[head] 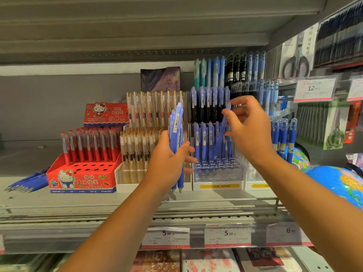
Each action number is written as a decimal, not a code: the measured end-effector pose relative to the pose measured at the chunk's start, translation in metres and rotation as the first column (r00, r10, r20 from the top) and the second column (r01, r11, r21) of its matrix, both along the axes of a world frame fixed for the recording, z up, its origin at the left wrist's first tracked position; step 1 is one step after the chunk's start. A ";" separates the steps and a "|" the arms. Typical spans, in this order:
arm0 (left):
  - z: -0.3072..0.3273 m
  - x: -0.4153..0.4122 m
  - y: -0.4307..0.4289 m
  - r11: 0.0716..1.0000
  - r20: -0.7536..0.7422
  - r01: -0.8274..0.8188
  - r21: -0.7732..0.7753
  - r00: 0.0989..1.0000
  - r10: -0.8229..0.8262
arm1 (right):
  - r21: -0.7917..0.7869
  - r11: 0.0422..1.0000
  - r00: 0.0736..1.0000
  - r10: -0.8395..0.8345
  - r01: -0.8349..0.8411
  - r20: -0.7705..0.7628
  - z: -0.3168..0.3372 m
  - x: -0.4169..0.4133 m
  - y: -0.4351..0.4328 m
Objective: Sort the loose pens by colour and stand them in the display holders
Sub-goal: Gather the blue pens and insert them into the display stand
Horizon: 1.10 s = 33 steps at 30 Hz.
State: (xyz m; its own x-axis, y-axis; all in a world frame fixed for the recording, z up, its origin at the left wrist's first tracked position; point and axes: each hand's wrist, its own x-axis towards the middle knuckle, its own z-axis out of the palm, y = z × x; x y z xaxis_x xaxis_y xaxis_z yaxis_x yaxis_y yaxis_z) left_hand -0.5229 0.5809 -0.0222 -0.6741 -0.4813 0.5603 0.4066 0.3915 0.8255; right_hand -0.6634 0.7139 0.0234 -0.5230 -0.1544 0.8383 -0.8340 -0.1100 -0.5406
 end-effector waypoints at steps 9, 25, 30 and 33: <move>-0.003 -0.001 -0.002 0.994 0.021 -0.053 -0.094 0.998 0.055 | 0.390 0.885 0.966 -0.212 0.254 -0.147 -0.013 -0.008 -0.016; -0.002 0.001 0.001 0.990 0.044 -0.053 -0.129 0.997 0.059 | 0.634 0.662 0.913 -0.350 0.399 -0.210 -0.010 -0.001 -0.014; -0.001 0.000 0.000 0.994 0.038 -0.041 -0.099 0.998 0.045 | 0.489 0.799 0.933 -0.252 0.350 -0.255 -0.015 0.010 -0.011; -0.001 0.000 0.001 0.995 0.026 -0.043 -0.092 0.999 0.045 | 0.405 0.914 0.995 0.047 -0.008 -0.087 -0.011 0.022 -0.011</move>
State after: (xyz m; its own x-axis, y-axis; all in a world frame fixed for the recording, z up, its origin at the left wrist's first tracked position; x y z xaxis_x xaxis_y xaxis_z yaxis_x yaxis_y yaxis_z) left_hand -0.5224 0.5814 -0.0230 -0.6697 -0.4585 0.5842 0.3641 0.4829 0.7964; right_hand -0.6411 0.7029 0.0125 -0.4370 -0.5033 0.7455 -0.8822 0.0782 -0.4643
